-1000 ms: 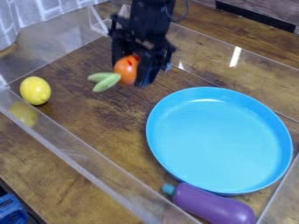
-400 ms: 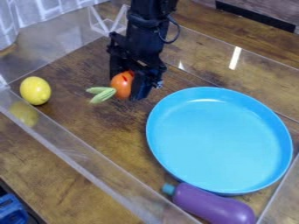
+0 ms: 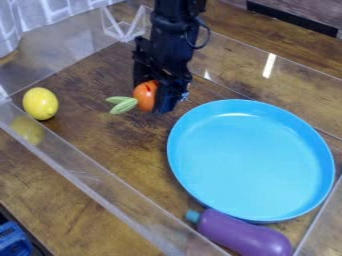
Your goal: Move the carrot to the left side
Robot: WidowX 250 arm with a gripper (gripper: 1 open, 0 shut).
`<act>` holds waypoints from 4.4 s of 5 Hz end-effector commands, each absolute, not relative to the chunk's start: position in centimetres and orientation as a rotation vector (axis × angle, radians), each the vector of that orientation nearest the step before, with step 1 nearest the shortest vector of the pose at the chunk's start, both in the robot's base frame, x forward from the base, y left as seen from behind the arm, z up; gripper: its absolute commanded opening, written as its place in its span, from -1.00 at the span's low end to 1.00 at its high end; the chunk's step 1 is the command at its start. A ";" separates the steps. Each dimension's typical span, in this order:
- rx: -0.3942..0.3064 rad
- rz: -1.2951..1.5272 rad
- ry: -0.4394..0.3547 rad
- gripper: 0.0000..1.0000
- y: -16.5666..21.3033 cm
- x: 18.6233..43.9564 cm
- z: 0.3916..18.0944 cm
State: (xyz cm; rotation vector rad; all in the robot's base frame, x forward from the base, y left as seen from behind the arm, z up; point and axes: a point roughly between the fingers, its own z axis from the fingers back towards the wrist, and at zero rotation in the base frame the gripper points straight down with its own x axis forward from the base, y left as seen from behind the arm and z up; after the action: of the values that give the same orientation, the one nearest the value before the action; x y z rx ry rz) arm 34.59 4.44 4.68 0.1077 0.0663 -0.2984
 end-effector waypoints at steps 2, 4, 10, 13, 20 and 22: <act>0.135 -0.437 -0.017 -1.00 3.1 36.4 6.7; 0.161 -0.470 -0.005 -1.00 3.3 36.3 7.6; 0.187 -0.520 0.046 -1.00 11.7 36.0 5.9; 0.169 -0.604 0.017 -1.00 11.5 36.2 3.2; 0.145 -0.426 -0.021 -1.00 10.5 35.8 8.4; 0.141 -0.370 -0.028 -1.00 9.6 35.5 8.6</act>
State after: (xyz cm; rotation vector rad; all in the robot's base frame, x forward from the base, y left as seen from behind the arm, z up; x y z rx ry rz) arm 34.89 9.86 4.93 0.1038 0.0675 -0.3669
